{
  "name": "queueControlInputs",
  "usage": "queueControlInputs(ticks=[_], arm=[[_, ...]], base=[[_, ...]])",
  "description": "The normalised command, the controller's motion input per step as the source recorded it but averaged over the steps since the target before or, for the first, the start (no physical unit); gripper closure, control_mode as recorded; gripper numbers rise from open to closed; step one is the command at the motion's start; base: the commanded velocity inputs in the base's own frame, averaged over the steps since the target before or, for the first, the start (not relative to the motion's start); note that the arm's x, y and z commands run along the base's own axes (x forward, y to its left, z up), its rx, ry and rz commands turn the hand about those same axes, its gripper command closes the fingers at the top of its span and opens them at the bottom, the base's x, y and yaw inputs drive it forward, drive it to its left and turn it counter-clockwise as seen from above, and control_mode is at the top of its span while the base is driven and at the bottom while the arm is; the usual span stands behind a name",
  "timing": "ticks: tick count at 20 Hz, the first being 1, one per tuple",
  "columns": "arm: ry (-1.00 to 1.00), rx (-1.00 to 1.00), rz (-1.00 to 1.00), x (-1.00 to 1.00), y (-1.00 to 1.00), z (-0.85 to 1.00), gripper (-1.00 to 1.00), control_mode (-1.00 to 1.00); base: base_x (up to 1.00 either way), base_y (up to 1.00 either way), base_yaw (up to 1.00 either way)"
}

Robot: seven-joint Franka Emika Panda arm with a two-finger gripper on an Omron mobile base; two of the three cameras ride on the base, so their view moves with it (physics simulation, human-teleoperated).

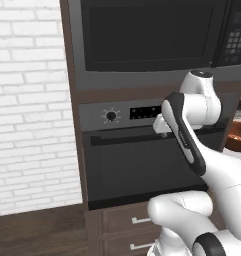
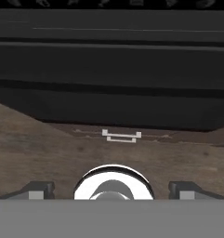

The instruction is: Open the microwave, place the bowl with waffle inside the microwave, then close the microwave door and turn it on.

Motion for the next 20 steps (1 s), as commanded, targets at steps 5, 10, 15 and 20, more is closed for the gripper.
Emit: queueControlInputs(ticks=[5,10,15,20], arm=[[0.0,-0.02,0.0,-0.21,0.12,-0.3,-1.0,-1.0],[-0.02,0.0,0.0,-0.1,0.02,-0.02,-1.0,1.0],[0.0,0.0,0.0,0.0,0.0,0.0,-1.0,1.0],[0.0,0.0,0.0,0.0,0.0,0.0,-1.0,1.0]], base=[[0.0,0.0,0.0],[-0.02,-0.03,0.0],[0.0,-0.42,0.0],[-0.03,-0.55,0.0]])
